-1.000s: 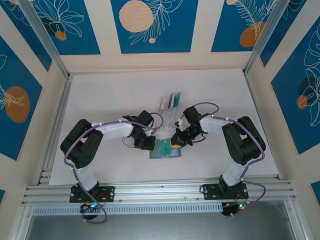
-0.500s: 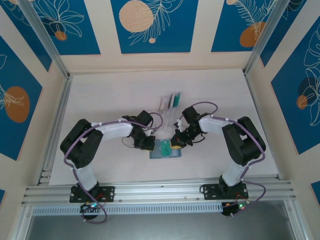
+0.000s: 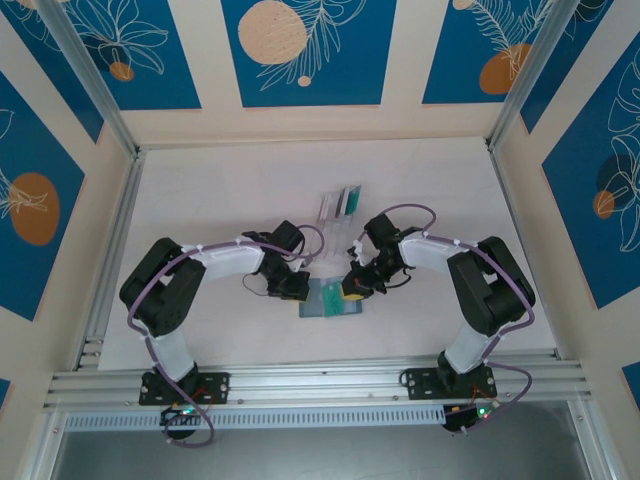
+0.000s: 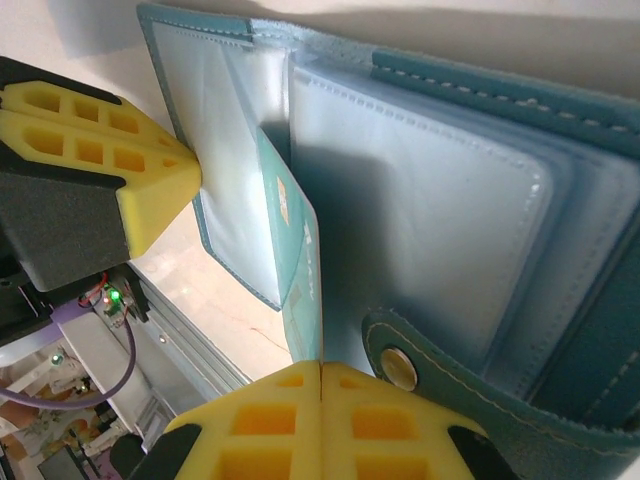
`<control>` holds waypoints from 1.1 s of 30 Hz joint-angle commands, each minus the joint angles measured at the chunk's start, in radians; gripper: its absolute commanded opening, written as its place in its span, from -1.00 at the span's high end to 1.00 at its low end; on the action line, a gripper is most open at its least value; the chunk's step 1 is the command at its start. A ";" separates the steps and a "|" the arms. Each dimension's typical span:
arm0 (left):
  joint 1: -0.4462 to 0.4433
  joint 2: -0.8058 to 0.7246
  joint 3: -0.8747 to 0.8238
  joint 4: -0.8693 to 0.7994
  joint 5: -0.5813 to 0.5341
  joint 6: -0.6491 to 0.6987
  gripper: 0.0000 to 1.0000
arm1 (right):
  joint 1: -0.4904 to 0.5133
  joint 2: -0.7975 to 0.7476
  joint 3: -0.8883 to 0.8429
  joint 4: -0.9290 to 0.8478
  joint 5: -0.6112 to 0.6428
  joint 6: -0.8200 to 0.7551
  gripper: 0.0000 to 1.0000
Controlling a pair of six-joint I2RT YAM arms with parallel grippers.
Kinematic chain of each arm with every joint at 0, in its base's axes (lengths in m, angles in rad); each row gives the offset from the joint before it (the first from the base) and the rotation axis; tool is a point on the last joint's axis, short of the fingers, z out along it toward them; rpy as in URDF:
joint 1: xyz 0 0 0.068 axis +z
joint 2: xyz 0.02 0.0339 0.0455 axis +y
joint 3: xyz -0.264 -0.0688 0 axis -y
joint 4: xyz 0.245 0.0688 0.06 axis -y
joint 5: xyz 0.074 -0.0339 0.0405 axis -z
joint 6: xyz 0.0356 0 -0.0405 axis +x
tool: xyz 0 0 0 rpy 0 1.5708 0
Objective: Put the credit cards into the card holder
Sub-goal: Insert the credit card into the card slot.
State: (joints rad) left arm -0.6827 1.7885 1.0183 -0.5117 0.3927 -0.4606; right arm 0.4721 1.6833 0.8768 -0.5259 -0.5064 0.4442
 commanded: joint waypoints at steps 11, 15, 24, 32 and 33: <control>0.031 0.045 -0.054 -0.055 -0.127 0.022 0.87 | 0.031 -0.008 0.013 0.035 -0.070 -0.055 1.00; 0.032 0.042 -0.057 -0.051 -0.124 0.019 0.87 | 0.036 -0.010 0.014 0.046 -0.078 -0.059 1.00; 0.034 0.041 -0.061 -0.049 -0.121 0.021 0.88 | 0.020 0.023 0.037 0.059 -0.021 -0.052 1.00; 0.033 0.040 -0.067 -0.042 -0.115 0.018 0.87 | 0.007 0.068 0.030 0.119 0.014 0.018 1.00; 0.034 0.041 -0.068 -0.044 -0.116 0.019 0.88 | 0.008 0.072 0.031 0.121 0.012 0.021 1.00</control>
State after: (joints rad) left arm -0.6739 1.7847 1.0039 -0.4931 0.4114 -0.4606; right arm 0.4835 1.7382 0.8967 -0.4259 -0.5014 0.4381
